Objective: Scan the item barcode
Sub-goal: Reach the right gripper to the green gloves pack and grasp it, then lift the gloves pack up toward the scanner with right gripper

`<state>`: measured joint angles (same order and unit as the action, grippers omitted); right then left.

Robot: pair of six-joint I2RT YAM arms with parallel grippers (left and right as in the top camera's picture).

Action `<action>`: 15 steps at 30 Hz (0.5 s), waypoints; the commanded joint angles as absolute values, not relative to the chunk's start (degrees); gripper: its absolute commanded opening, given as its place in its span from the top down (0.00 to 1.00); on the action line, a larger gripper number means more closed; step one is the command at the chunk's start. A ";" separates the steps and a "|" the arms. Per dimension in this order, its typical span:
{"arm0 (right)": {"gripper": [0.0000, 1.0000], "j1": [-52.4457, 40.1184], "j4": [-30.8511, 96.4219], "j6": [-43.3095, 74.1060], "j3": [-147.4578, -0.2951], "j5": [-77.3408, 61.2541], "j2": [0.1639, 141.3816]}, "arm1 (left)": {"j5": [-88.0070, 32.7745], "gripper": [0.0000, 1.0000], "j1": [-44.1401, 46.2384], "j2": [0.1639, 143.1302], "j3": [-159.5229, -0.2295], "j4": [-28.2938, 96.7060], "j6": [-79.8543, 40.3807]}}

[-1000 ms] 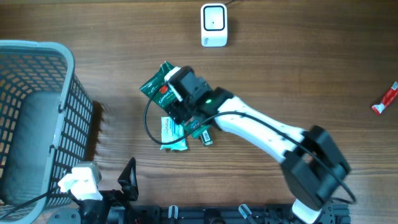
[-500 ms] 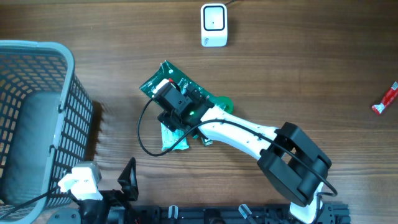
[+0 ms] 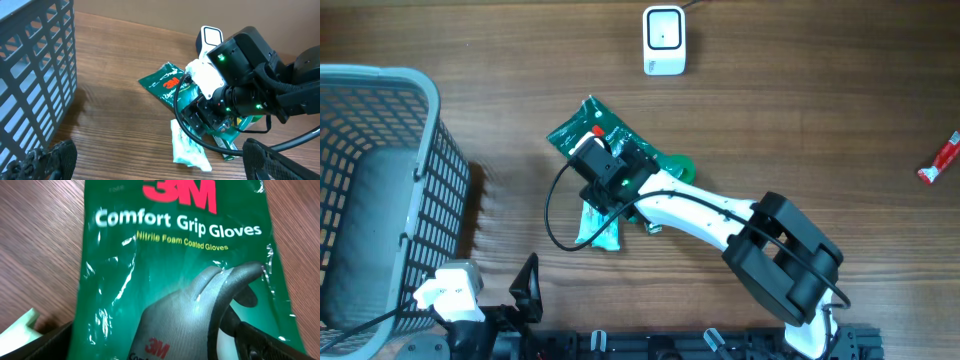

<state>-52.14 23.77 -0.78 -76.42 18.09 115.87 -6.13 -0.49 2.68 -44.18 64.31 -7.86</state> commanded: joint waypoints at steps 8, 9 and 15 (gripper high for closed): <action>0.00 -55.92 24.49 -1.39 -76.27 27.05 118.06 | -7.01 0.00 -0.82 2.33 -44.14 64.18 -8.16; 0.00 -55.57 24.47 -1.39 -76.27 29.06 118.28 | -7.01 0.00 -0.82 2.33 -44.14 64.16 -8.19; 0.00 -53.30 25.21 -1.37 -76.27 31.70 118.89 | -7.01 0.00 -0.82 2.33 -44.14 64.18 -8.16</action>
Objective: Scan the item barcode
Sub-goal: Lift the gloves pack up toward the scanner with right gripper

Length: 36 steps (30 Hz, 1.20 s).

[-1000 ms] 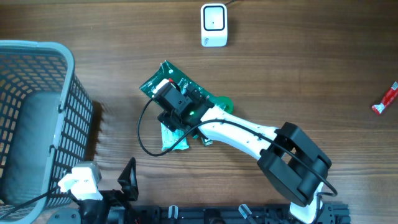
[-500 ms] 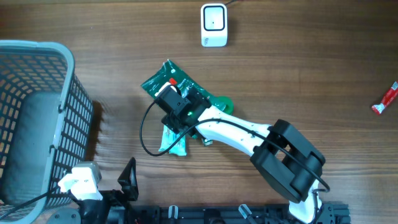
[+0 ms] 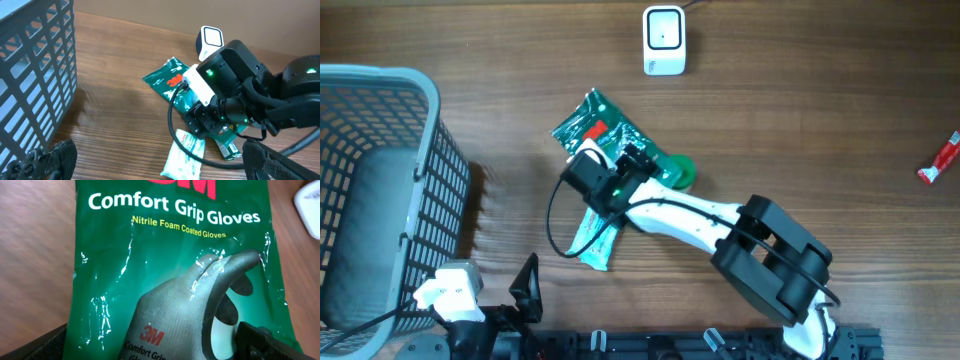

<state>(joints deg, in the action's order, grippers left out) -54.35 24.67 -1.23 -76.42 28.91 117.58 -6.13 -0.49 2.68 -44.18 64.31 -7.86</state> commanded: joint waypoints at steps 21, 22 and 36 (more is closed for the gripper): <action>0.96 -52.93 38.85 4.73 -83.88 15.27 113.75 | -7.01 0.00 -0.82 2.33 -44.14 64.18 -8.16; 0.96 -52.64 40.49 4.80 -85.84 12.43 112.62 | -7.01 0.00 -0.82 2.33 -44.14 64.18 -8.19; 0.96 -22.35 61.84 24.62 -98.72 -52.49 95.79 | -7.01 0.00 -0.82 2.33 -44.14 64.18 -8.16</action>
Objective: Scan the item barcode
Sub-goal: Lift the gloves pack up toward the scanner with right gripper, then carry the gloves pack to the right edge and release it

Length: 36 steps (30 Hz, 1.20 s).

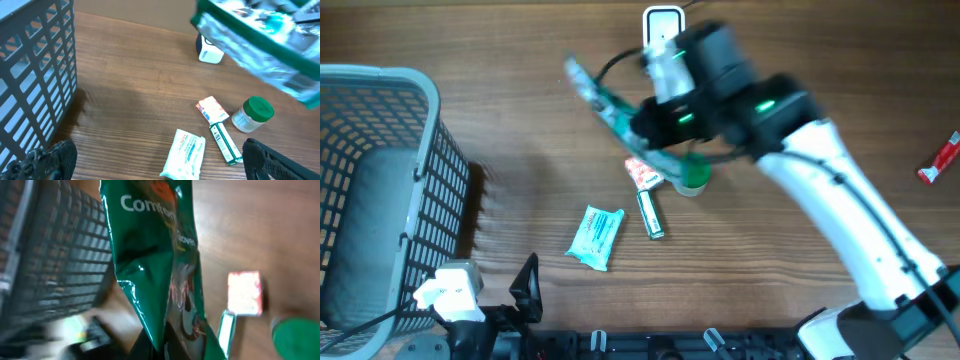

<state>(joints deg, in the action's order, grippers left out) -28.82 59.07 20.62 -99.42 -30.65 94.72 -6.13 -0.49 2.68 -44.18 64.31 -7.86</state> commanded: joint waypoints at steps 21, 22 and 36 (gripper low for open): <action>0.96 6.50 92.14 40.23 -98.65 -78.43 95.77 | -7.01 0.00 -0.82 2.33 -44.14 64.18 -8.16; 0.96 6.72 92.14 39.29 -98.65 -78.46 95.77 | -7.01 0.00 -0.82 2.33 -44.14 64.18 -8.16; 0.96 6.76 92.14 32.14 -98.65 -67.00 95.77 | -7.01 0.00 -0.82 2.33 -44.14 64.18 -8.19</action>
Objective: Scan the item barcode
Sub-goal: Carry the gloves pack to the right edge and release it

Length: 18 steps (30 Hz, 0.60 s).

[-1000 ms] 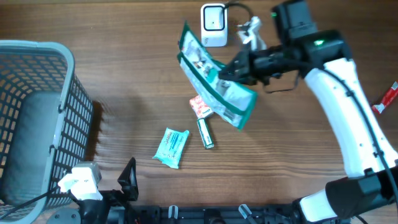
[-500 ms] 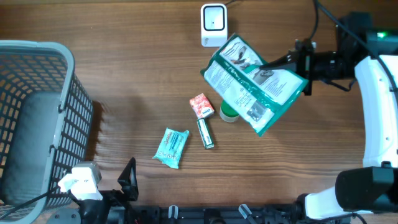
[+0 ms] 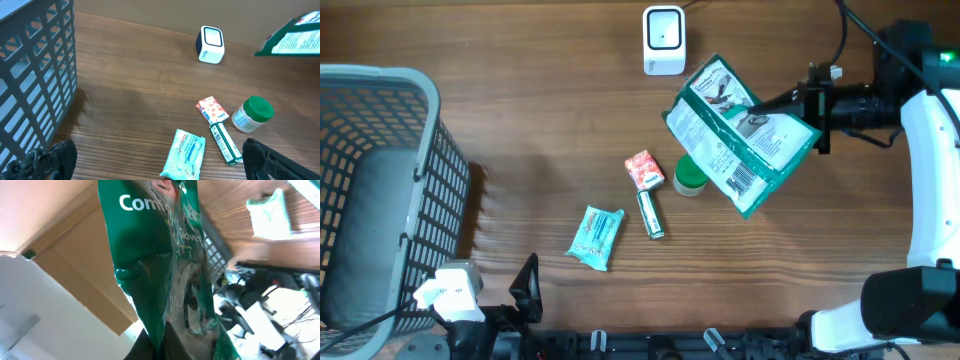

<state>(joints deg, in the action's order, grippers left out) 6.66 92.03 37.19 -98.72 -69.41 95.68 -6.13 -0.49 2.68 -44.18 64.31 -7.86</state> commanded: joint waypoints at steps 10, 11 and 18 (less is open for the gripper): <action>0.96 6.98 84.23 32.69 -98.65 -27.18 95.77 | -7.01 0.00 -0.82 2.33 -44.14 64.18 -8.16; 0.96 6.98 82.61 35.86 -98.65 -21.89 95.77 | -7.01 0.00 -0.82 2.33 -44.14 64.18 -8.19; 0.96 4.54 59.68 34.68 -98.65 -15.68 95.92 | -7.01 0.00 -0.82 2.33 -44.14 64.18 -8.16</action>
